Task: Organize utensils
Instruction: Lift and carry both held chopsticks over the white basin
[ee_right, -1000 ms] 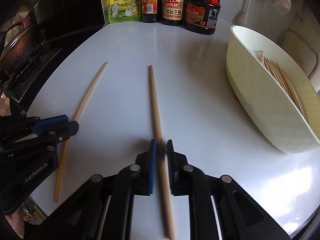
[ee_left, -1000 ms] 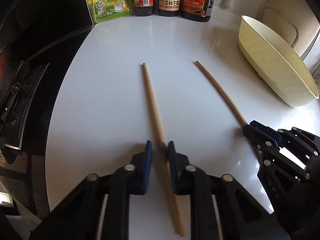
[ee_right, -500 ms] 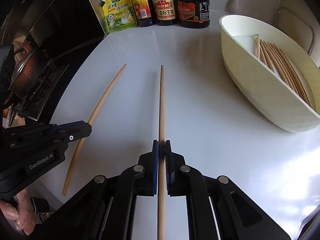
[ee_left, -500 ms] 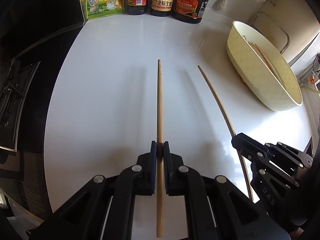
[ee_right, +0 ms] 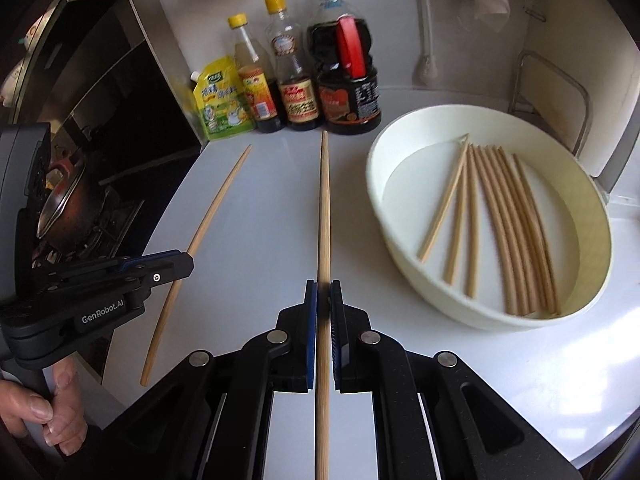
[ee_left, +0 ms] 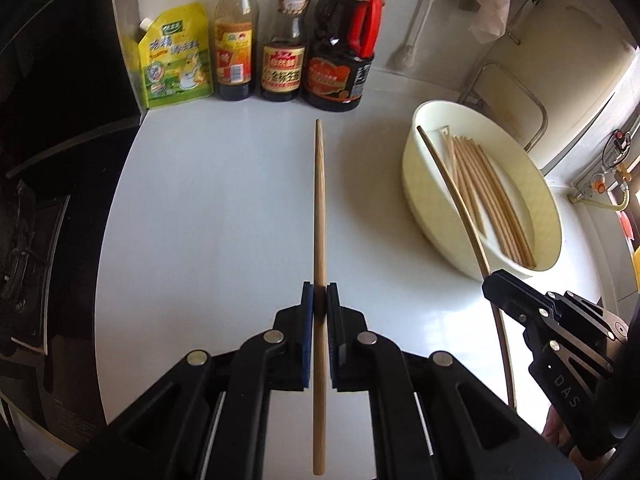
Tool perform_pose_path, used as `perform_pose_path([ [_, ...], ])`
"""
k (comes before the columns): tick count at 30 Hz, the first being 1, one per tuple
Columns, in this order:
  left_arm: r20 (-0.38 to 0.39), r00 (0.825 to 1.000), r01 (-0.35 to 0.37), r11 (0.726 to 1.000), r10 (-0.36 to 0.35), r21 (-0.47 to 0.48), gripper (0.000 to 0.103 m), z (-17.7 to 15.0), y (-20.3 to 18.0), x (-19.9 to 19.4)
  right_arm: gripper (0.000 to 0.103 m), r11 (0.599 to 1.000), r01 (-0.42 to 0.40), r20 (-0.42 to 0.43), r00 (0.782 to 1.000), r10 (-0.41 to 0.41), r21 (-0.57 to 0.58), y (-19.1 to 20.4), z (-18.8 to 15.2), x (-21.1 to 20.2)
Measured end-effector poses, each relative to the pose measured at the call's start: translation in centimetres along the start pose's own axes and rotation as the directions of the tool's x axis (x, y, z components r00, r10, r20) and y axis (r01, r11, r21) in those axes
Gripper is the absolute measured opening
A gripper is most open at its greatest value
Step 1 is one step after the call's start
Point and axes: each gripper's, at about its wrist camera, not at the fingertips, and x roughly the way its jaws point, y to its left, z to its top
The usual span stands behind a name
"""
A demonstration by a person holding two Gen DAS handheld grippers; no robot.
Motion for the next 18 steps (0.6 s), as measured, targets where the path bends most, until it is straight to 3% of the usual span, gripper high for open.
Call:
perform_pose_path([
  [11, 0.046, 0.99, 0.127, 0.988, -0.131, 0.084, 0.007, 7.7, -12.4, 2.8, 0.006, 0.988, 0.101, 0.058, 0.992, -0.108, 0.12, -12.3, 4.8, -1.4],
  [18, 0.019, 0.994, 0.106, 0.99, -0.108, 0.087, 0.007, 11.3, -16.9, 6.6, 0.006, 0.984, 0.085, 0.023, 0.996, -0.09, 0.158, -17.3, 7.2, 0.7],
])
